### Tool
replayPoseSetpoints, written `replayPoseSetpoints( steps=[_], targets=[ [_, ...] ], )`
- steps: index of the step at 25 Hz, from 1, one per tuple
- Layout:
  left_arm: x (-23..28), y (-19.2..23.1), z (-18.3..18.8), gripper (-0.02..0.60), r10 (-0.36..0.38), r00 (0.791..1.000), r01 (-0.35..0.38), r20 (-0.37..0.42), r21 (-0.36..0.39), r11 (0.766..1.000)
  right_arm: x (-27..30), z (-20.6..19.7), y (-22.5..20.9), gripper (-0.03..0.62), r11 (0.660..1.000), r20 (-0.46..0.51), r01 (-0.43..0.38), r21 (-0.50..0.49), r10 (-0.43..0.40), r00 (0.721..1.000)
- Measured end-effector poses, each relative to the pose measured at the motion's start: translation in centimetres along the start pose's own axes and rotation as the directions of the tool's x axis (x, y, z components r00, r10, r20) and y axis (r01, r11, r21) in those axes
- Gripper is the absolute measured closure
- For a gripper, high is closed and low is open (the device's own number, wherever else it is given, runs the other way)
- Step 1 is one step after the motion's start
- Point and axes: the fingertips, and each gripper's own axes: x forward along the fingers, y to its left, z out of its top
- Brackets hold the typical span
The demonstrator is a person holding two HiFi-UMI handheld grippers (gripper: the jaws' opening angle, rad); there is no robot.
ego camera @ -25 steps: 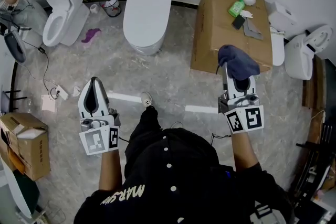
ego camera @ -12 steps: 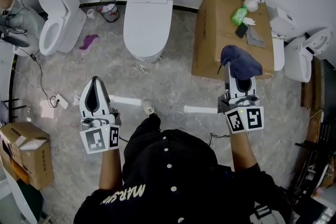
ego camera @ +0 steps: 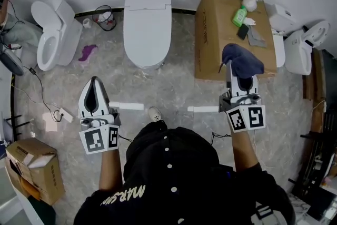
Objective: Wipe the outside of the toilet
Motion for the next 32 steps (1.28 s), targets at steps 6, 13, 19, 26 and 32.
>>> replayPoseSetpoints(
  steps=[6,13,19,26,32],
  targets=[
    [2.1,1.7,0.1,0.57,-0.047,0.999,0.047,-0.001,0.003,0.999,1.5,0.0,1.0,0.474,0.999,-0.001,0.027,-0.029,-0.027,1.0],
    [3.0,2.7,-1.8,0.569,-0.067,0.997,0.067,-0.04,-0.011,0.998,1.8,-1.5,2.1,0.474,0.999,-0.047,0.024,-0.044,-0.026,0.999],
    [4.4,1.6,-2.4,0.569,-0.067,0.996,0.067,-0.054,-0.007,0.998,3.2,-2.4,1.2,0.474,0.999,-0.072,0.002,-0.036,-0.004,0.997],
    [6.5,1.2,-1.1,0.571,-0.024,0.999,0.024,-0.036,0.01,1.0,6.8,-1.6,-0.3,0.474,0.999,-0.039,-0.041,-0.021,0.04,0.998],
    [9.3,0.0,-1.3,0.57,-0.004,0.999,0.004,-0.045,0.016,1.0,9.5,-2.5,-2.6,0.474,0.998,-0.058,-0.061,-0.01,0.06,0.997]
  ],
)
